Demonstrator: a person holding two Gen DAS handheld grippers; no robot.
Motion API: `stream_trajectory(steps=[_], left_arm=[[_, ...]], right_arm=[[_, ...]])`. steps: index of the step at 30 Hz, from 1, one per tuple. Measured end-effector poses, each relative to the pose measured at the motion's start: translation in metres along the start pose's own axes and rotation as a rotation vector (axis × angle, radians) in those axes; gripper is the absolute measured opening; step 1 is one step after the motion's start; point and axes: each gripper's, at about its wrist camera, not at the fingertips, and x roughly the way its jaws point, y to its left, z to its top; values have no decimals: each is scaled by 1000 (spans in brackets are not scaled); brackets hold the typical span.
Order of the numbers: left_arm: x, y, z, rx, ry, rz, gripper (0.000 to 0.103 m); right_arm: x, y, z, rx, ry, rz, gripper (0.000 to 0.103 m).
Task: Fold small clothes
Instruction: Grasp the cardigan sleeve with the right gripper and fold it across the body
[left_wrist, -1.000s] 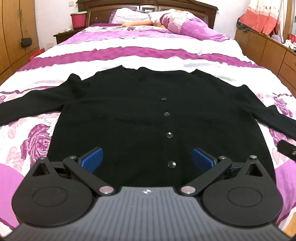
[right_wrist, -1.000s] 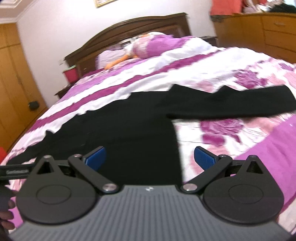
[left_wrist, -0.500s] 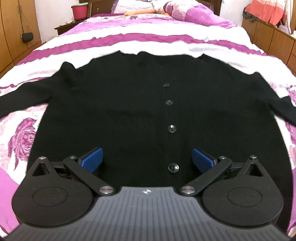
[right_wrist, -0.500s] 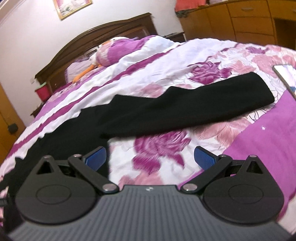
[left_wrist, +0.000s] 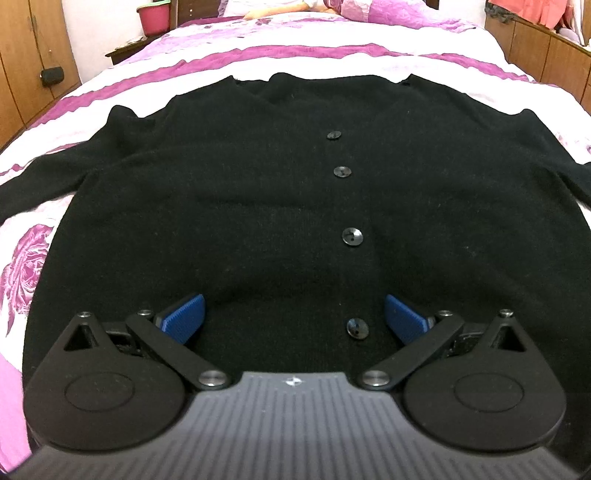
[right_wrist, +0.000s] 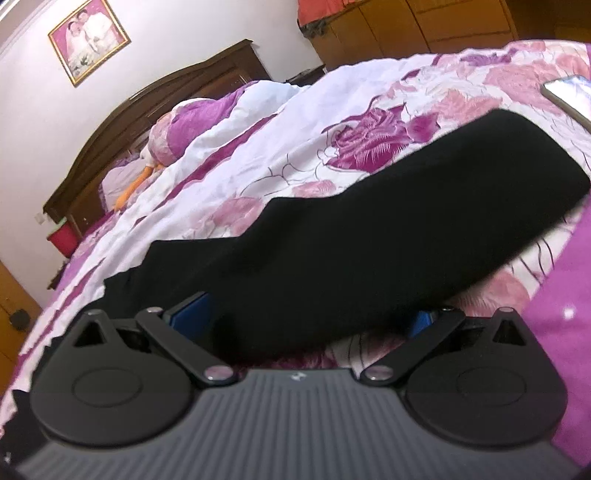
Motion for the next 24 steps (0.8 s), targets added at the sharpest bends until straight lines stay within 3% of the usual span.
stream_trajectory(steps=[5, 9, 12, 14, 16, 17, 19, 21, 24], left_arm=[[-1, -1, -1, 1, -6, 0, 103], [-5, 3, -1, 2, -15, -16, 103], [-10, 5, 0, 3, -19, -26, 103], [-17, 9, 1, -18, -35, -24, 103], [-25, 13, 1, -24, -56, -19, 103], [-28, 15, 1, -21, -67, -15, 103], [-34, 18, 1, -19, -83, -7, 103], [-39, 22, 2, -26, -91, -4, 103], [-43, 29, 2, -39, -88, -9, 103]], right_arm=[[1, 4, -3, -32, -41, -18, 103], [-16, -4, 4, 55, -97, -2, 101], [-20, -13, 15, 110, -146, -52, 97], [-15, -18, 22, 122, -141, -90, 85], [-7, -22, 26, 110, -123, -122, 61], [-4, -24, 28, 102, -112, -130, 56], [-3, -28, 31, 100, -97, -117, 34], [-5, -29, 35, 94, -85, -103, 20], [-14, -24, 38, 73, -100, -68, 12]])
